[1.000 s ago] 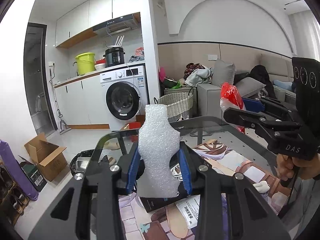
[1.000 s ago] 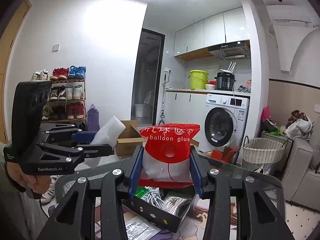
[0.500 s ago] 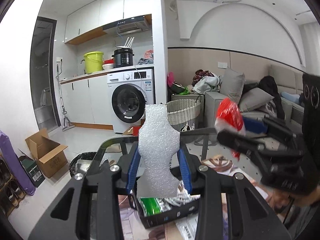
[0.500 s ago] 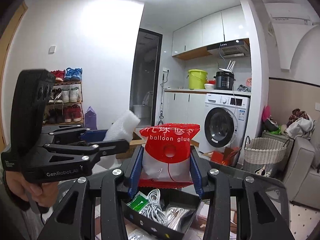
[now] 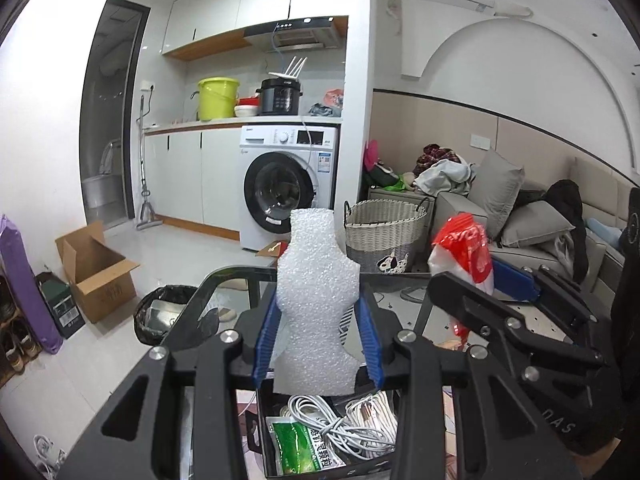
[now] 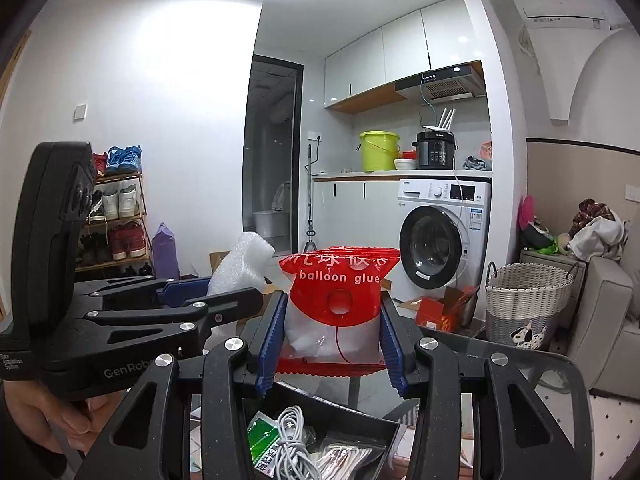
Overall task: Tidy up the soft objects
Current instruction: 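Lower red packet into the box with right tool while left tool drops foam in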
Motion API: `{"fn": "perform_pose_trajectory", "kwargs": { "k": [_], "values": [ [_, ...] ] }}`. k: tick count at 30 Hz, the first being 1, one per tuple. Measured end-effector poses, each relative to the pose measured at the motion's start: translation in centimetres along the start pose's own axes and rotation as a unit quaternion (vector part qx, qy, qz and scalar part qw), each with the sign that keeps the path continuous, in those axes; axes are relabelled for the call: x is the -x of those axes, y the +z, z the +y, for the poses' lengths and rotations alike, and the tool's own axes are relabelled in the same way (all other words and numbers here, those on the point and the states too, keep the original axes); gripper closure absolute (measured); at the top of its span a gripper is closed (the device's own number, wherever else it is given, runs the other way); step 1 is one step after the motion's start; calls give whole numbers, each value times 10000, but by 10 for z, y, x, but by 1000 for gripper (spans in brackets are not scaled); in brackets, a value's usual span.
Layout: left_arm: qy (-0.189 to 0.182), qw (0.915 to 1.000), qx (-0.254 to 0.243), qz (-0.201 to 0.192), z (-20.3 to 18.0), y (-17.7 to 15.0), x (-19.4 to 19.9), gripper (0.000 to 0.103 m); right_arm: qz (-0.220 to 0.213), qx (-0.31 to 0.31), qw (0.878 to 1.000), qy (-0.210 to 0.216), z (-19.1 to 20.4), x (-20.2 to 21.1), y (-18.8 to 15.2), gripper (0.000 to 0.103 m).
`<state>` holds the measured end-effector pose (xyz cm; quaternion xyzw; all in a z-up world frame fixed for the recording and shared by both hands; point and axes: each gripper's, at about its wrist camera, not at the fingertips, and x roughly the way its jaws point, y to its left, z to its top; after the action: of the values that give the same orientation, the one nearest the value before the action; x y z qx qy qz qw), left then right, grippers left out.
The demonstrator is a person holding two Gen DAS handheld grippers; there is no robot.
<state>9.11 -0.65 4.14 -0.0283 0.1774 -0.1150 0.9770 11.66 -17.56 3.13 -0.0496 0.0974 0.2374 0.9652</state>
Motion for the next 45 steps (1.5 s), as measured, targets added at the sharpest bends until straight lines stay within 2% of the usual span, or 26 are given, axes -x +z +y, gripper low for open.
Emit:
{"fn": "perform_pose_trajectory", "kwargs": {
  "k": [4,12,18,21,23,28,32,38,40,42,45],
  "values": [
    [118,9997,-104,199,-3,-3,-8,67,104,-6,9999,35,0,-4,-3,58],
    [163,9974,102,689,7,-9,-24,67,375,-91,9993,-5,-3,-18,-12,58],
    [265,9913,-130,1286,2,-26,-51,67,1141,-295,9930,-2,-13,-53,-42,58],
    [253,9805,-210,1940,2,-43,-75,67,1486,-461,9878,-9,-20,-63,-54,58],
    [170,9719,-139,2345,3,-54,-89,67,1886,-456,9810,-20,-19,-72,-63,58],
    [200,9525,37,3039,6,-73,-109,66,3068,-449,9505,178,-10,-95,-95,58],
    [204,9521,-81,3049,-2,-76,-109,59,3535,-378,9344,225,-8,-105,-117,58],
    [164,9497,-229,3120,-7,-78,-105,56,3557,-284,9339,227,-6,-100,-125,58],
    [148,9490,-156,3146,-4,-76,-104,50,3529,-336,9347,239,-9,-98,-120,58],
    [142,9512,-165,3078,-3,-71,-99,44,3499,-266,9361,231,-8,-89,-109,58],
    [130,9561,-360,2905,-11,-64,-81,44,3518,-148,9356,242,-3,-76,-101,58]
  ]
}}
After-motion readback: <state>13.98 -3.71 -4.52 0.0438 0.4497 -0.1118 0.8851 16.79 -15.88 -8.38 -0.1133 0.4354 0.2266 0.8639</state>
